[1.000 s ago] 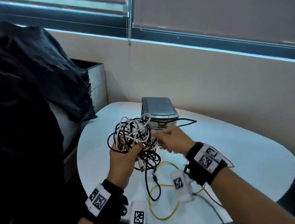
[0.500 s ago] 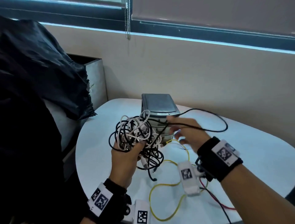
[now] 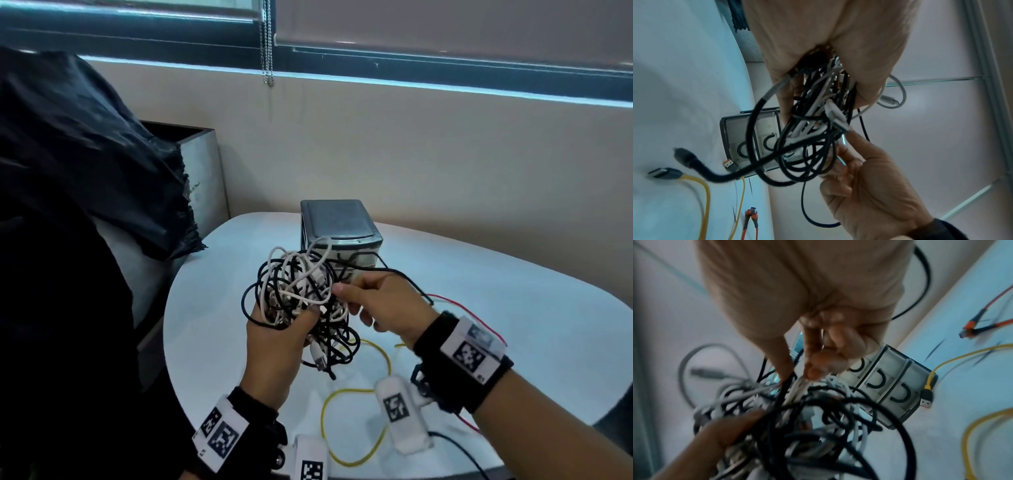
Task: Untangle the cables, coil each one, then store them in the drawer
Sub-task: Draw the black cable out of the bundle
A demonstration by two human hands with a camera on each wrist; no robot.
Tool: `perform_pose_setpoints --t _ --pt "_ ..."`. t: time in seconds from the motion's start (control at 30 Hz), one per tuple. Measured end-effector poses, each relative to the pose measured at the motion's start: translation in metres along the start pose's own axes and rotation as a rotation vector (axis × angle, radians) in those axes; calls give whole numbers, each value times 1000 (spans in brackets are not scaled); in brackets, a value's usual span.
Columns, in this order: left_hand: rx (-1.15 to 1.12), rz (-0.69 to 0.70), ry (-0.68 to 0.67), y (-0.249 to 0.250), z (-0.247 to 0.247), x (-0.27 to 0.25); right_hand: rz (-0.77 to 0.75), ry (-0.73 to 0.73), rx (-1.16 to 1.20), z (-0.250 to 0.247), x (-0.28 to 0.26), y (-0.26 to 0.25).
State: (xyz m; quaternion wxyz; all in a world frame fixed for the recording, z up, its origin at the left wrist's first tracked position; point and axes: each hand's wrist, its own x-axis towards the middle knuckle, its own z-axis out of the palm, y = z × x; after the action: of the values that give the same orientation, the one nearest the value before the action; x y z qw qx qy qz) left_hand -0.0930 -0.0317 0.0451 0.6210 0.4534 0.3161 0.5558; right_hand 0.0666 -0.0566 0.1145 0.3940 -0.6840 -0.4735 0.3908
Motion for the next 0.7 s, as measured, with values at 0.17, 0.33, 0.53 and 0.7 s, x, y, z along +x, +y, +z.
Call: perform_pose_setpoints --t 0.17,0.33,0.53,0.7 --pt "19 -42 -3 -3 3 -9 8 25 68 0 -3 10" --pt "0 -40 -14 -1 8 -11 30 51 218 1 -6 14" --pt "17 -41 -17 -2 12 -11 -1 221 386 -13 -1 -1" --pt "53 -60 -22 -3 2 -11 -131 458 602 -68 19 -27"
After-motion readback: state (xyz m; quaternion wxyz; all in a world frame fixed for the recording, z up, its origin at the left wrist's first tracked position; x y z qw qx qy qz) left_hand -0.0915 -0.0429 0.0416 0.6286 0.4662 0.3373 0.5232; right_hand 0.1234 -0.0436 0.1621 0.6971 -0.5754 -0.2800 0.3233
